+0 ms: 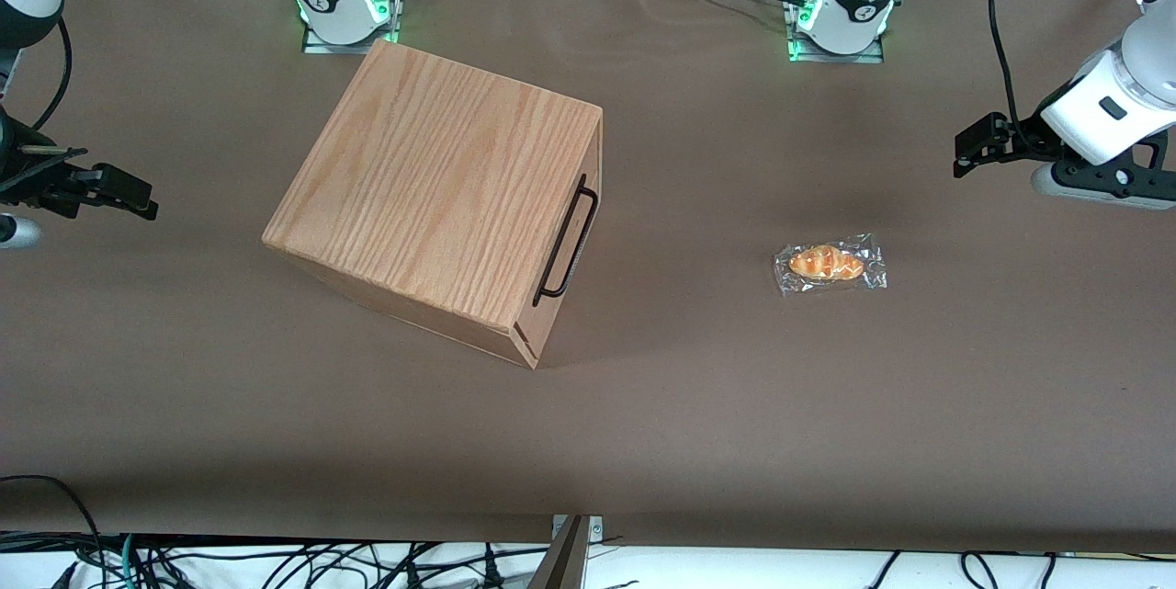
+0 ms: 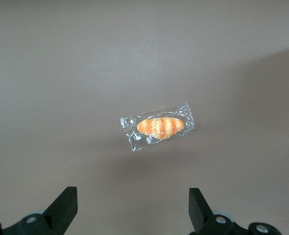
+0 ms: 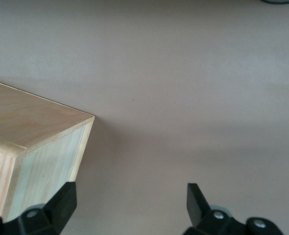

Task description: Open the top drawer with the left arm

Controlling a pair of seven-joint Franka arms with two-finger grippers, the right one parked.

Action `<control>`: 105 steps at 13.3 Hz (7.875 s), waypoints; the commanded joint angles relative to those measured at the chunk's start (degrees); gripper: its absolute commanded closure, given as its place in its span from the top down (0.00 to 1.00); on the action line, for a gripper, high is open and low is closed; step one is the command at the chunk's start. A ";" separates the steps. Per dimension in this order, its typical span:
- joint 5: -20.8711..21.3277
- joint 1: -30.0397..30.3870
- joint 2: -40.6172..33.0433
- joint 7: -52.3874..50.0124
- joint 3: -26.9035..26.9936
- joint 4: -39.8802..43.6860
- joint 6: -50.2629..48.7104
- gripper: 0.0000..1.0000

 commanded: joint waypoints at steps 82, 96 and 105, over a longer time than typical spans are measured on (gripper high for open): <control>-7.58 -17.10 35.34 2.02 -0.99 21.23 21.72 1.00; -23.50 -15.17 31.04 1.67 -0.91 25.78 4.79 1.00; 3.74 -10.77 18.91 1.93 -0.47 30.81 -9.30 1.00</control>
